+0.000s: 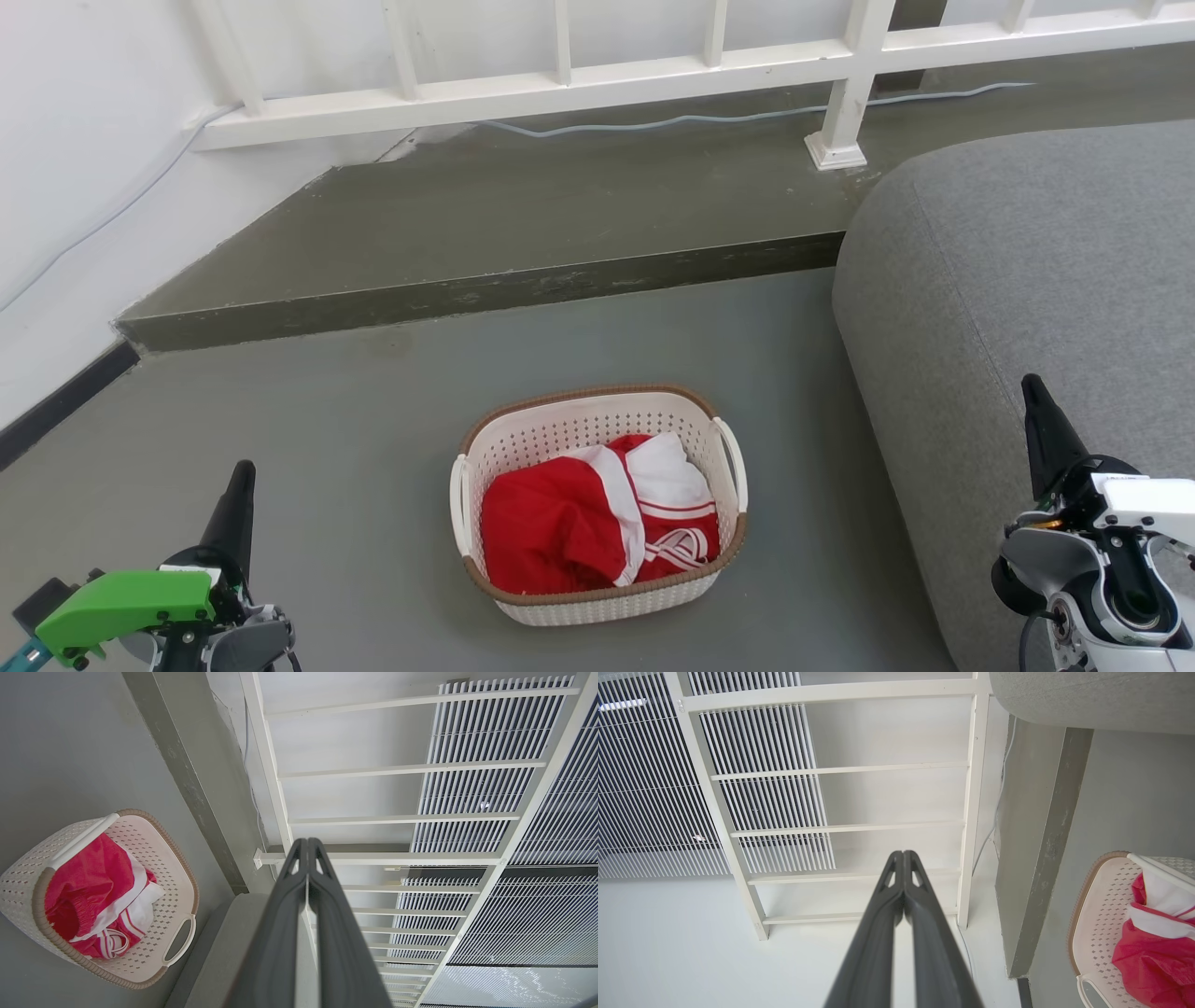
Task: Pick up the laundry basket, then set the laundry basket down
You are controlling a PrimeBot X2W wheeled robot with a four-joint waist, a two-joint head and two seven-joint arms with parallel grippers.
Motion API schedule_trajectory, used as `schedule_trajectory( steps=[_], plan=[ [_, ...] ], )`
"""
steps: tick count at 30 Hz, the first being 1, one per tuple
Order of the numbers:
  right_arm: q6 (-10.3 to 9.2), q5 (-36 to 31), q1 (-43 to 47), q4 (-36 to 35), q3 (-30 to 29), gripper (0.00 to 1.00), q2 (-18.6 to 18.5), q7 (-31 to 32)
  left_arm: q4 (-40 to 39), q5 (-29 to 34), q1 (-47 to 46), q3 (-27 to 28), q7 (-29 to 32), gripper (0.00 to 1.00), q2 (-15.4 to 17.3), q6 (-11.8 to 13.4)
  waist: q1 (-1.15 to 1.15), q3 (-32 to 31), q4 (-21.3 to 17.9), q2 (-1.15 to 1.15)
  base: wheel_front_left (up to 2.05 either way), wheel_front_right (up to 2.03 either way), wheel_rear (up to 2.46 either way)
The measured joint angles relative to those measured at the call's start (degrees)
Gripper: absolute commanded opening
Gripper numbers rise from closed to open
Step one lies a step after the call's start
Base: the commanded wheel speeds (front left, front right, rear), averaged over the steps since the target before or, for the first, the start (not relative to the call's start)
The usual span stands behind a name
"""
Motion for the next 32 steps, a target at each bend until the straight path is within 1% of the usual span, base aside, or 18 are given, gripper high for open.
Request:
schedule_trajectory(
  steps=[32],
  plan=[
    [0.00,-0.01,-0.01,0.02,-0.19,0.00,0.07,0.15,0.02,0.00,-0.31,0.15,0.19,0.00,-0.10,-0.01,0.00,0.00,0.00,0.00,0.00,0.00,0.00]
  ],
)
